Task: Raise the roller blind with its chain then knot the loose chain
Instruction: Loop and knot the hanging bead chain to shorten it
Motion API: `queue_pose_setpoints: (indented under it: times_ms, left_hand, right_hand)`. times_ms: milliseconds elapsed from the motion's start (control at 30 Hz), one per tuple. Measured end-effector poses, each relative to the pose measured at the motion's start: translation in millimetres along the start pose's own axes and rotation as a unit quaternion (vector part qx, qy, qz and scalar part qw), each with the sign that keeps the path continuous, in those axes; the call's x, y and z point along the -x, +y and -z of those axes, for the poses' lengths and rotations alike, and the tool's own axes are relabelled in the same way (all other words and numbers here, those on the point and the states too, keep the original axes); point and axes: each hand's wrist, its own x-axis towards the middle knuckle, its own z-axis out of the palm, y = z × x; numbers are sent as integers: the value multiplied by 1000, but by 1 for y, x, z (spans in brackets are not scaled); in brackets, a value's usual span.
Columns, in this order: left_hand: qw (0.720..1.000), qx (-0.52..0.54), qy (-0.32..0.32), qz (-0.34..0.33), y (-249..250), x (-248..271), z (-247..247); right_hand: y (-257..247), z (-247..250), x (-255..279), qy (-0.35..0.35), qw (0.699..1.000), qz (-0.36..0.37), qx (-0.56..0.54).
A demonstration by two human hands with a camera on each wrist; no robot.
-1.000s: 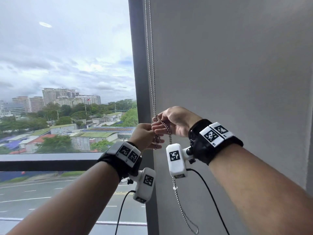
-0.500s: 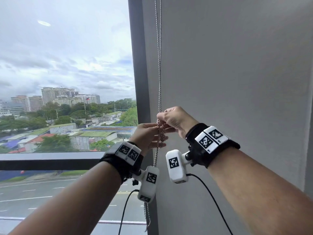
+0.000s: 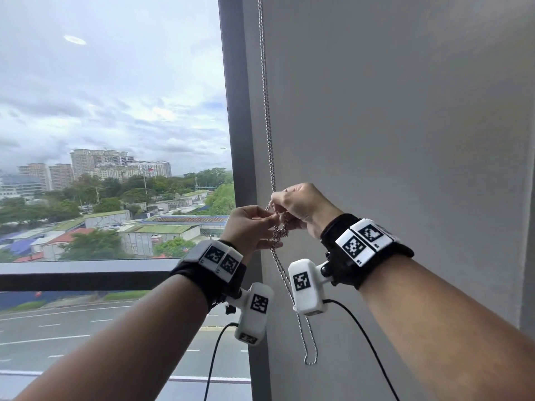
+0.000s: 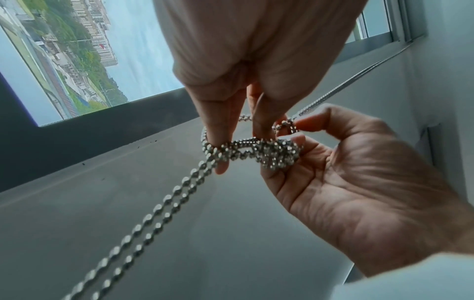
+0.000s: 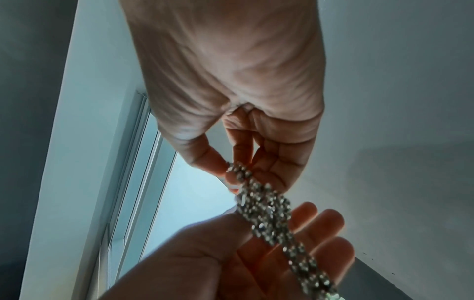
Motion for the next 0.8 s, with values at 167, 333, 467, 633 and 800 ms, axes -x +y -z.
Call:
queue_pose_setpoints:
  times_ms: [167, 333, 467, 633, 800]
  left_hand:
    - [999, -28, 29, 16, 5, -3, 2]
    - [999, -36, 13, 30, 3, -4, 2]
    - [999, -29, 10, 32, 2, -6, 0]
    - [998, -16, -27, 47, 3, -4, 8]
    - [997, -6, -13, 70, 0, -4, 14]
  right_hand:
    - [-1, 10, 0, -97, 994, -15, -54]
    - [3, 14, 0, -135, 990, -2, -30]
    - [12, 11, -7, -62, 993, 53, 82]
    - [26, 11, -10, -14, 998, 24, -54]
    - [38, 19, -6, -47, 981, -27, -187]
